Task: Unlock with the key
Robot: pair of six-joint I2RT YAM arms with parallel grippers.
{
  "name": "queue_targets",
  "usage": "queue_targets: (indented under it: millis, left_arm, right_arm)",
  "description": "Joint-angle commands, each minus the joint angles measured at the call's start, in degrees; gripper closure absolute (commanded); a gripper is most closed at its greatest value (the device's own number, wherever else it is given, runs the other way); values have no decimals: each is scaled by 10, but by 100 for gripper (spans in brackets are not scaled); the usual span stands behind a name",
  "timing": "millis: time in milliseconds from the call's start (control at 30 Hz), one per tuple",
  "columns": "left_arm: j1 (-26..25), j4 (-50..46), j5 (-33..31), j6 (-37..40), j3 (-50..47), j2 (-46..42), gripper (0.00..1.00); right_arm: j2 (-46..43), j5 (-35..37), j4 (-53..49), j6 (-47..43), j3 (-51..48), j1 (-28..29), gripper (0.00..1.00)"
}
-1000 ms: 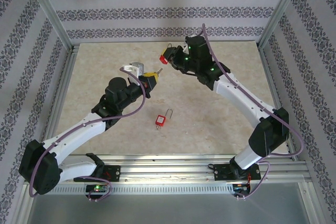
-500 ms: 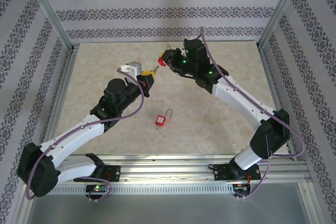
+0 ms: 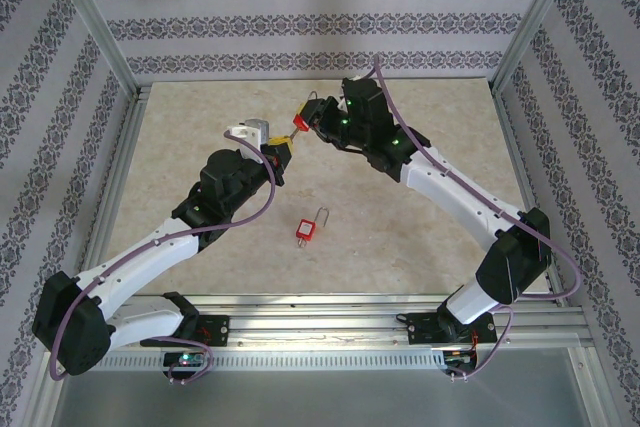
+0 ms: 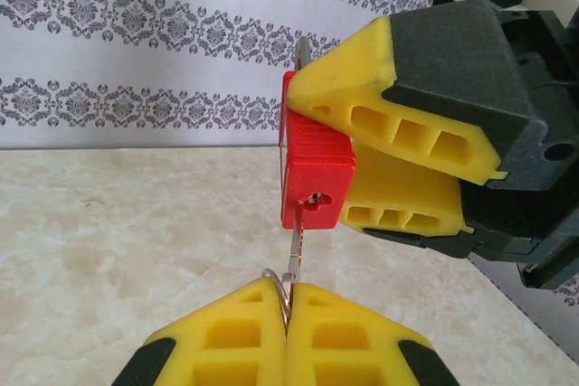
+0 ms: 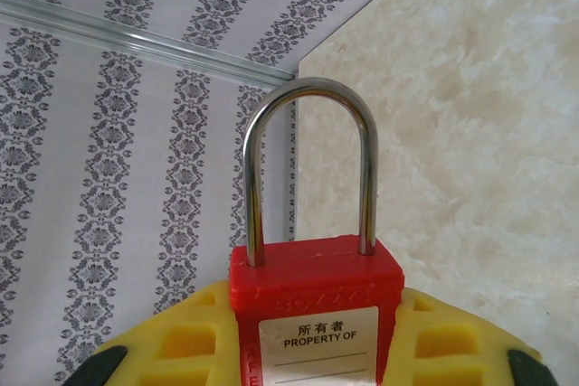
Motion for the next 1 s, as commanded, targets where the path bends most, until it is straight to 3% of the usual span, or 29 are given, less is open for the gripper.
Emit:
queue_targets:
  millis: [0,433,967]
  left_arm:
    - [-8,-3,-12,14,18,0,100]
    - [-8,-14,-13,35,7,-17,100]
    - [-16,-51,-70,106,14,-30,100]
  right_arm:
    - [5,2,20,9,15,11,100]
    - [17,3,12,6,19,19,100]
    - [40,9,5,10,30,39,100]
